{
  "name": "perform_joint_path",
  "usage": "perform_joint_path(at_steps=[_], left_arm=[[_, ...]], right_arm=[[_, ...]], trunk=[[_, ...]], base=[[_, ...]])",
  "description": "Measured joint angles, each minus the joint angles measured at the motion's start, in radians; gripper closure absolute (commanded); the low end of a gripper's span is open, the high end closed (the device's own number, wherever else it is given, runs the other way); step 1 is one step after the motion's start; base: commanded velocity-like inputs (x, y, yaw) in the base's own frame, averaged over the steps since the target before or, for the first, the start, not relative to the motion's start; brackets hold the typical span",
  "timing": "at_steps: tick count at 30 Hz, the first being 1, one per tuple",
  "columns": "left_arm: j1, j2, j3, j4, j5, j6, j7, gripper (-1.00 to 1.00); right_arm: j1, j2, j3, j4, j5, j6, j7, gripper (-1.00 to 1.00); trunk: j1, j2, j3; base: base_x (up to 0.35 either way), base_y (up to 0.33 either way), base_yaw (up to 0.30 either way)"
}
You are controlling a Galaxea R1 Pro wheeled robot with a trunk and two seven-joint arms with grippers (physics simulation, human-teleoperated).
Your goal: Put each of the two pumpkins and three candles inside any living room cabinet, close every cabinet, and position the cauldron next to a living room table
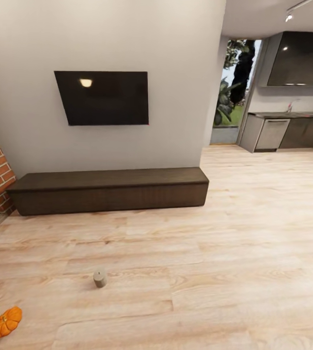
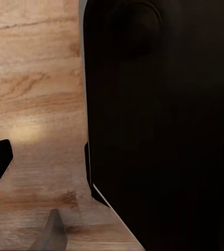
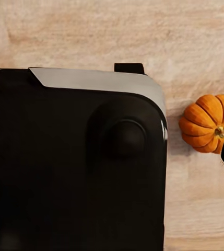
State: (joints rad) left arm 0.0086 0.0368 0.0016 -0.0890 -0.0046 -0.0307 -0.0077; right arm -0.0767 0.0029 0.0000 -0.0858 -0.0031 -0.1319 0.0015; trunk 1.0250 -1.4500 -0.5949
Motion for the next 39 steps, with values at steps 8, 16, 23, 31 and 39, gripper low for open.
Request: perform_joint_path(at_steps=[8,16,23,31,39], left_arm=[[0.0,0.0,0.0,0.0,0.0,0.0,0.0,-1.0],[0.0,0.0,0.0,0.0,0.0,0.0,0.0,-1.0],[0.0,0.0,0.0,0.0,0.0,0.0,0.0,-1.0],[0.0,0.0,0.0,0.0,0.0,0.0,0.0,-1.0],[0.0,0.0,-0.001,0.0,-0.001,0.0,0.0,-1.0]], right_arm=[[0.0,-0.004,-0.001,0.0,0.001,-0.001,0.009,-1.0],[0.0,-0.005,-0.002,0.0,0.0,-0.002,0.011,-1.0],[0.0,-0.005,-0.002,0.0,0.001,-0.002,0.011,-1.0],[0.0,-0.005,-0.002,0.0,0.0,-0.002,0.011,-1.0],[0.0,-0.004,-0.002,0.0,0.001,-0.002,0.011,-1.0]], trunk=[[0.0,0.0,-0.013],[0.0,0.0,-0.021],[0.0,0.0,-0.022],[0.0,0.0,-0.022],[0.0,0.0,-0.022]], base=[[0.33,0.0,-0.044],[0.314,0.0,-0.205],[0.282,0.0,-0.277],[0.279,0.0,-0.282],[0.279,-0.079,-0.282]])
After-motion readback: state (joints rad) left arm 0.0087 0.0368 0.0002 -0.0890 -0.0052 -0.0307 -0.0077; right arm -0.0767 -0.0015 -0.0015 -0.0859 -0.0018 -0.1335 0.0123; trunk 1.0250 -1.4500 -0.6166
